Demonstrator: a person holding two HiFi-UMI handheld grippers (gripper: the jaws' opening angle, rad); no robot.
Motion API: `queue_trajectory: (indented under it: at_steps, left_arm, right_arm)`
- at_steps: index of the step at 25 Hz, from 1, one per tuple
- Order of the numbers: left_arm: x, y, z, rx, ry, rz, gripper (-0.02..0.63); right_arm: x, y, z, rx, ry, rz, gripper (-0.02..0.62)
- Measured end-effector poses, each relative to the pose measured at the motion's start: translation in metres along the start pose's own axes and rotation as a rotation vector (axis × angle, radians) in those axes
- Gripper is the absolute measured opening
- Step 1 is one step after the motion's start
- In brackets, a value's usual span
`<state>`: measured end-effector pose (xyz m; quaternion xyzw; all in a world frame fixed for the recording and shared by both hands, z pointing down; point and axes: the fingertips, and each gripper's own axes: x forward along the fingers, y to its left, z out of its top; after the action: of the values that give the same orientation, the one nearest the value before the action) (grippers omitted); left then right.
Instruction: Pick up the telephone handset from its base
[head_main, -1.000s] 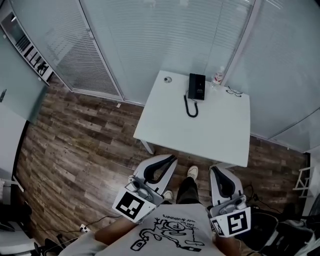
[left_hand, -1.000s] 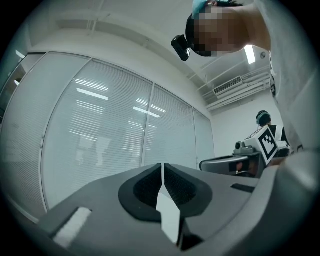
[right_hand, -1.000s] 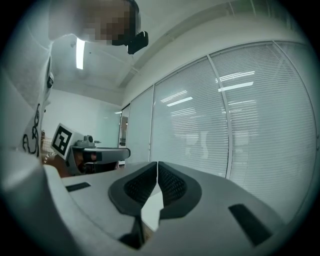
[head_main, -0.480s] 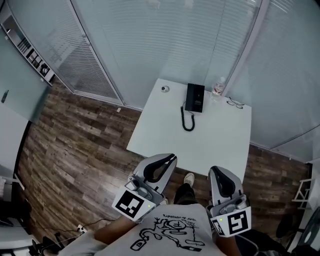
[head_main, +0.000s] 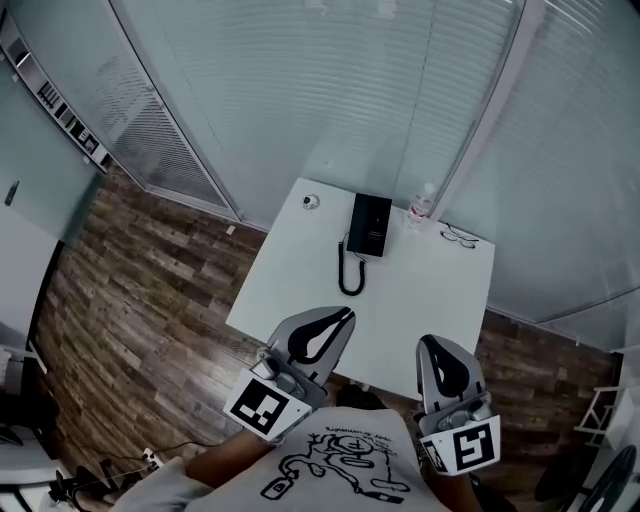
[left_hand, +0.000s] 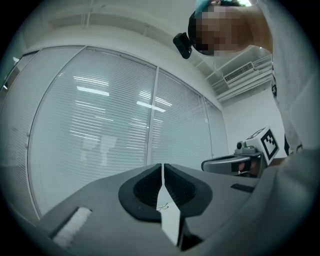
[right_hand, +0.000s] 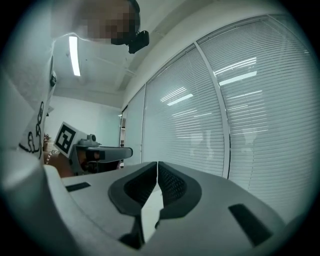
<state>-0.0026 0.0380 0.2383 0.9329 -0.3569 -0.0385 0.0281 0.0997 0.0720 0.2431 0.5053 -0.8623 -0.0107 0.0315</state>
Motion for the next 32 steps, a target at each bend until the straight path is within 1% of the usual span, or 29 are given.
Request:
queue_trajectory:
  at_steps: [6,12,20,26,32]
  left_arm:
    - [0.049,-0.001,-0.004,0.007,0.010,0.017,0.015]
    - [0.068,-0.003,-0.010,0.000,0.018,0.022,0.015]
    - [0.066,0.009,-0.014,0.001,0.027,0.003,0.015]
    - [0.057,0.035,-0.008,-0.003,0.031,-0.017,0.015]
    - [0.052,0.065,-0.004,0.007,0.035,-0.033,0.015]
  right_arm:
    - [0.009,-0.054,-0.003,0.001,-0.003,0.002,0.008]
    - [0.012,-0.073,-0.006,-0.009,-0.004,0.007,0.008]
    - [0.025,-0.061,-0.007,-0.003,-0.003,0.009,0.008]
    - [0.053,-0.044,0.003,-0.019,-0.015,0.016,0.008]
    - [0.081,-0.035,0.009,-0.019,-0.017,0.004,0.008]
